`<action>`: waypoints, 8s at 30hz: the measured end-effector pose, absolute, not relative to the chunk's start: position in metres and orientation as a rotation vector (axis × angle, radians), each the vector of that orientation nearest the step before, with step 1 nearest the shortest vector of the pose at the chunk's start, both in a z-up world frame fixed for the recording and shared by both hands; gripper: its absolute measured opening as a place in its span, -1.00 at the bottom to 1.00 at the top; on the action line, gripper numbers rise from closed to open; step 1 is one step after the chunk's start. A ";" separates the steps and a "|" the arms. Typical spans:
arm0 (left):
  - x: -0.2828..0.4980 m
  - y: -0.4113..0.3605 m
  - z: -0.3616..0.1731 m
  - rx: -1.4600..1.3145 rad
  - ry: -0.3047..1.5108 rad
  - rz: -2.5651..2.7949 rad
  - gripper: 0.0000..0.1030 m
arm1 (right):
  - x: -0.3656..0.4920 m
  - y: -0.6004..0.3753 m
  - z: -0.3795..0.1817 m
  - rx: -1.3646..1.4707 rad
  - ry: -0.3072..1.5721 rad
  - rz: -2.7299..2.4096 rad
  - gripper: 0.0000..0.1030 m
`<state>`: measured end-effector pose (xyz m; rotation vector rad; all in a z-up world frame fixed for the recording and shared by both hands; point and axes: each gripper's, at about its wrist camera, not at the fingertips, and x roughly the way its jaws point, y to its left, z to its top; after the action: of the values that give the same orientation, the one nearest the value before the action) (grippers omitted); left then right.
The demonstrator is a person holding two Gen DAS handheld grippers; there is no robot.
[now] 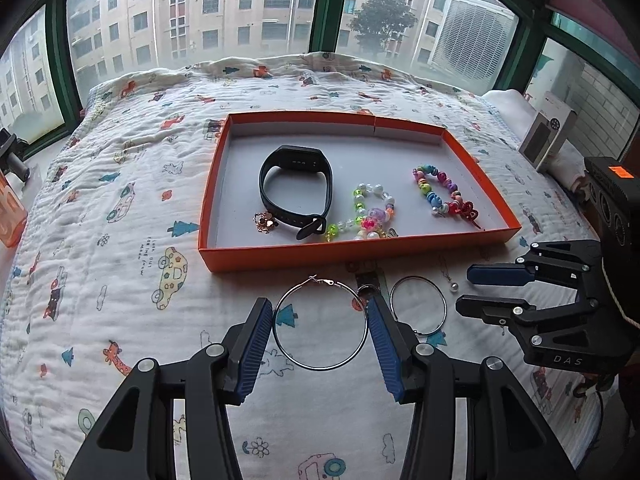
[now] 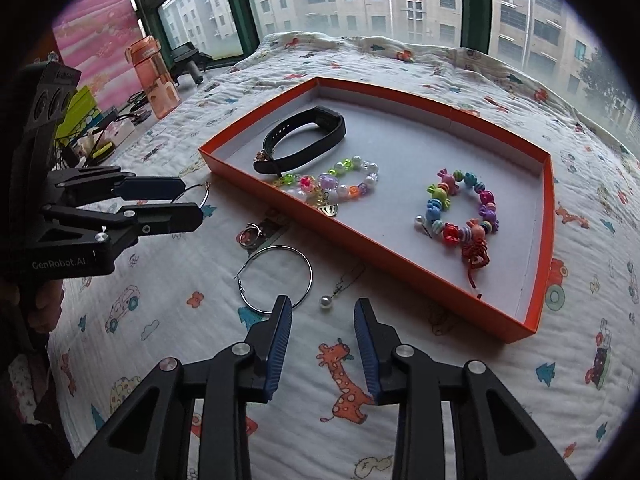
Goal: Organize jewelry
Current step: 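Grasp the large silver hoop with the left tool while the right tool grasps the pearl stud, then carry hoop and stud into the tray and open both tools, then withdraw the left tool while the right tool approaches the small silver hoop, then grasp the small silver hoop with the right tool while the left tool grasps the red-stone ring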
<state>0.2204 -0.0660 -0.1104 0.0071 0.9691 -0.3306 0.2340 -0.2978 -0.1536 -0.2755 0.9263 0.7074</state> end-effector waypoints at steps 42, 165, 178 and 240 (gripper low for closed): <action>0.217 -0.058 -0.109 -0.059 0.952 -0.297 0.02 | 0.254 -0.294 -0.158 -0.596 0.791 1.148 -0.59; 0.308 -0.042 -0.083 -0.102 0.863 -0.238 0.17 | 0.248 -0.317 -0.106 0.058 0.823 0.286 -0.18; 0.256 -0.006 -0.087 -0.151 0.882 -0.218 0.20 | 0.218 -0.265 -0.137 -0.052 0.916 0.355 0.19; 0.242 -0.110 -0.142 0.050 0.976 -0.463 -0.28 | 0.215 -0.301 -0.154 -0.013 0.949 0.253 0.10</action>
<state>0.2416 -0.1101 -0.1419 0.0505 0.9760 -0.4634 0.2146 -0.3008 -0.1539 -0.0132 0.9493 0.2533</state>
